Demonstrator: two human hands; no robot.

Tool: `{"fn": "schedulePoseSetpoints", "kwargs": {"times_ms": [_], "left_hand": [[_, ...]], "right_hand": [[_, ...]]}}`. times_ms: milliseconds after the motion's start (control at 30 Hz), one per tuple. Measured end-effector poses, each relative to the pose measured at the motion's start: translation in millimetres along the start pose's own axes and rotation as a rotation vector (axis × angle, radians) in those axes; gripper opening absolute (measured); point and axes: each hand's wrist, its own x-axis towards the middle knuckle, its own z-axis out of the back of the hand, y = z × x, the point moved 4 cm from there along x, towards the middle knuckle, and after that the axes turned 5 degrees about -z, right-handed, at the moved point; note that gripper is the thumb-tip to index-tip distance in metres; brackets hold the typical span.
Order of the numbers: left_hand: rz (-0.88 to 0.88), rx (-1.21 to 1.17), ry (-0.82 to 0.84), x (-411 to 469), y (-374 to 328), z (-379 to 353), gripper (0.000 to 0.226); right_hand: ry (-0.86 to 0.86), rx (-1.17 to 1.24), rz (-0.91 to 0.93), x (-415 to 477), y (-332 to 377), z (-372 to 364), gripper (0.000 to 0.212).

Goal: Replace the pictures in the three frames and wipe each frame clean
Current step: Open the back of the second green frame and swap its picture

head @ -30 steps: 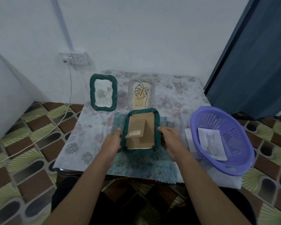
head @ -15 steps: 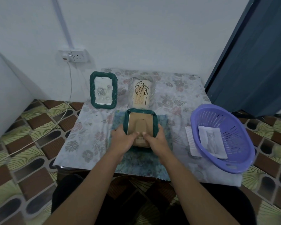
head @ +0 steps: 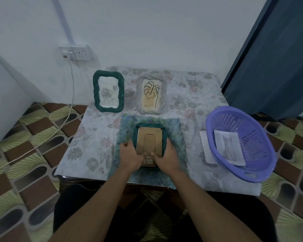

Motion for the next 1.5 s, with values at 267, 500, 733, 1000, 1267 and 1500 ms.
{"fn": "schedulePoseSetpoints", "kwargs": {"times_ms": [267, 500, 733, 1000, 1267, 1500], "left_hand": [[0.053, 0.120, 0.024, 6.8, 18.2, -7.2, 0.063], [0.063, 0.149, 0.036, 13.1, 27.4, -12.1, 0.073], [-0.039, 0.019, -0.034, 8.6, 25.3, -3.3, 0.071], [-0.128, 0.057, -0.147, 51.6, 7.3, 15.1, 0.047], [-0.232, 0.057, -0.033, 95.4, -4.4, 11.6, 0.039], [-0.139, 0.026, -0.034, 110.2, -1.8, 12.9, 0.025]], "right_hand": [[-0.059, -0.529, 0.017, -2.2, 6.2, 12.8, 0.095], [-0.125, -0.644, 0.149, 3.2, -8.6, 18.3, 0.110], [-0.043, -0.725, 0.208, 10.4, -20.2, 12.1, 0.092], [-0.030, -0.753, 0.224, 12.8, -23.3, 10.2, 0.084], [-0.009, -0.740, 0.212, 13.4, -22.1, 11.1, 0.085], [-0.013, -0.716, 0.215, 13.3, -20.9, 12.2, 0.087]]}}
